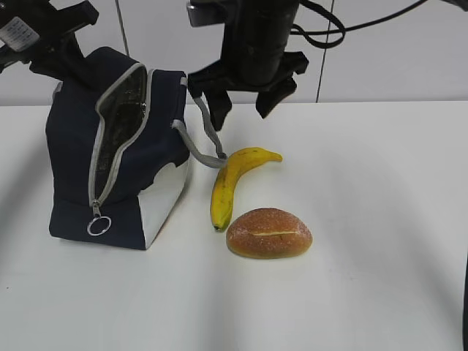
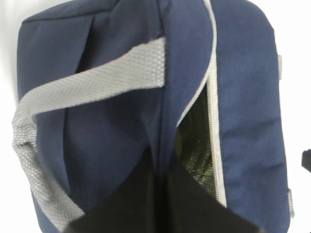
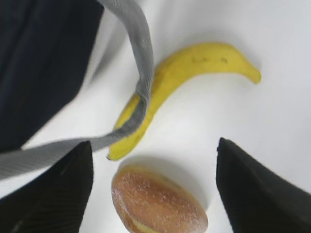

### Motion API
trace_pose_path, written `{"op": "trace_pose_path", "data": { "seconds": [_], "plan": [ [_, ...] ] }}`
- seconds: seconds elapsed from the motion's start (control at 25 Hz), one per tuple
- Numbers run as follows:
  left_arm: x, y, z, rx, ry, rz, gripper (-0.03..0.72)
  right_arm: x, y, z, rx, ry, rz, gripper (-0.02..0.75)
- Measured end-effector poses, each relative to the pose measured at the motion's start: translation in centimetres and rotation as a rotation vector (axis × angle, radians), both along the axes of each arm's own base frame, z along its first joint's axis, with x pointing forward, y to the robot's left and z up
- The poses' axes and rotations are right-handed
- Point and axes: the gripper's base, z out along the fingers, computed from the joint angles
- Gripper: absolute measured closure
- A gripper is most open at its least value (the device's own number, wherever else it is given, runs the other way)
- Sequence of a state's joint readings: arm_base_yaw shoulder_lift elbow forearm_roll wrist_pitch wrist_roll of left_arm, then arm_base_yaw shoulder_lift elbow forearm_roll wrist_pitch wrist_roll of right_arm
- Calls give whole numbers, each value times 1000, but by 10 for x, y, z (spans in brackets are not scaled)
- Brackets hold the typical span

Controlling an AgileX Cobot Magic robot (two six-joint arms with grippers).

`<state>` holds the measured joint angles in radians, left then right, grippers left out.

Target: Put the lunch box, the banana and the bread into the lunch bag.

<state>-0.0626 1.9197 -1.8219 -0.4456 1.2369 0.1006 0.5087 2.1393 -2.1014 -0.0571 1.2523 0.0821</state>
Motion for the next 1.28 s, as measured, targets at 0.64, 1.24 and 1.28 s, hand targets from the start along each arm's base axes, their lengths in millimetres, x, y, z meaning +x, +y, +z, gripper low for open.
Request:
{"op": "trace_pose_path", "data": {
  "seconds": [0.64, 1.24, 1.28],
  "plan": [
    [0, 0, 0, 0, 0, 0, 691, -32, -23, -36, -104, 157, 0, 159],
    [0, 0, 0, 0, 0, 0, 691, -1, -15, -77, 86, 83, -404, 159],
    [0, 0, 0, 0, 0, 0, 691, 1, -13, -80, 96, 77, -404, 159]
  ]
}}
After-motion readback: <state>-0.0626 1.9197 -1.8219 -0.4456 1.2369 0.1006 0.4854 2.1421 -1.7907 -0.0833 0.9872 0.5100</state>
